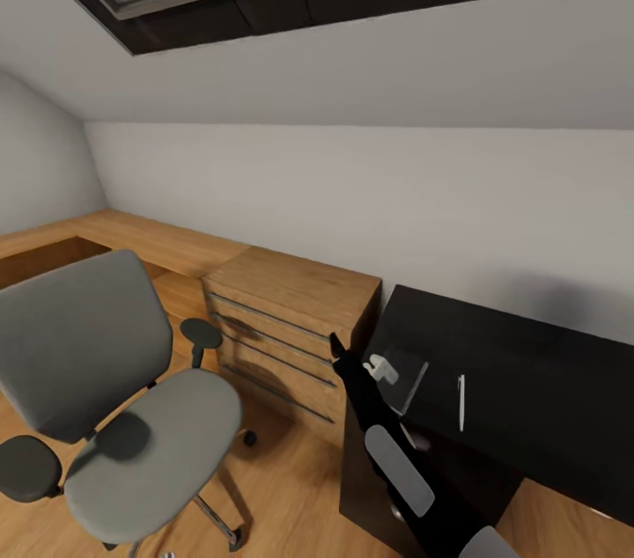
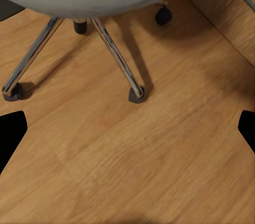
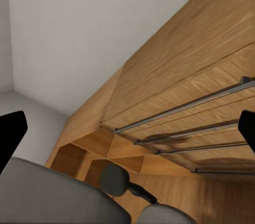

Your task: In the bedroom, organize the workspace by keeping the computer under the desk, ensuring the monitor is on the desk, placing the keyboard on the desk next to the monitor, placing the mouse on the desk next to the keyboard, moving the folder from the swivel chair onto the desk next to the mouse, stacking the notebook on top of the folder with the pen on top of the notebook, and positioning the swivel chair next to the desk.

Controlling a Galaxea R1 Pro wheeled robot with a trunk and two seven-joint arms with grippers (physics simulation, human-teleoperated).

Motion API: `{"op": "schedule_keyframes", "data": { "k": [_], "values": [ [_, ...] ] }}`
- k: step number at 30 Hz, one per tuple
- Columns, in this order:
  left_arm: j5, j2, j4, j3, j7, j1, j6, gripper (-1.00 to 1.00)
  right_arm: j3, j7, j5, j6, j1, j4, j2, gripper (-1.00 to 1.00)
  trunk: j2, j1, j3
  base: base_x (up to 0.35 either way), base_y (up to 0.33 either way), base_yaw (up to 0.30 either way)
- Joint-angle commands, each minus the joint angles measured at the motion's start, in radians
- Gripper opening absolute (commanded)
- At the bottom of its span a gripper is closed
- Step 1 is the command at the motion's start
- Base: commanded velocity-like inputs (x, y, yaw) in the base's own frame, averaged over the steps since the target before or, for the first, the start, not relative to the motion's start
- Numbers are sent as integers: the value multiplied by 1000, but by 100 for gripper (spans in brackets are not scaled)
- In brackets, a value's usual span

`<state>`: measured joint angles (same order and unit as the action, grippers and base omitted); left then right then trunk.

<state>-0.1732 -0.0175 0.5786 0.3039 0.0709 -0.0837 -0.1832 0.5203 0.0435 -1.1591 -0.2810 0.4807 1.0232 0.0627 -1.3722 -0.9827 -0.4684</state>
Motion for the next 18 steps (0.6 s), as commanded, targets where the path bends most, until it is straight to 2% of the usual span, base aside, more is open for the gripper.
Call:
{"op": "schedule_keyframes", "data": {
  "k": [1, 7, 10, 12, 13, 18],
  "values": [
    [-9, -1, 0, 4, 7, -1, -1, 100, 6, 4, -7, -7, 1, 1, 0, 100, -8, -4, -4, 0, 0, 0],
    [-9, -1, 0, 6, 8, -1, -2, 100, 27, 3, -7, -11, 0, 1, 3, 100, -50, -27, -23, 0, 0, 0],
    [-9, -1, 0, 6, 9, -1, -2, 100, 56, 4, -7, -12, 0, 1, 4, 100, -71, -38, -32, 0, 0, 0],
    [-9, -1, 0, 6, 9, -1, -2, 100, 74, 4, -6, -13, 0, 1, 4, 100, -71, -38, -32, 0, 0, 0],
    [-9, -1, 0, 6, 9, -1, -3, 100, 99, 5, -5, -16, -1, 1, 4, 100, -71, -38, -32, 0, 0, 0],
    [-8, -1, 0, 5, 10, -1, -5, 100, 116, 6, -4, -24, -1, 1, 5, 100, -71, -38, -32, 0, 0, 0]
  ]
}}
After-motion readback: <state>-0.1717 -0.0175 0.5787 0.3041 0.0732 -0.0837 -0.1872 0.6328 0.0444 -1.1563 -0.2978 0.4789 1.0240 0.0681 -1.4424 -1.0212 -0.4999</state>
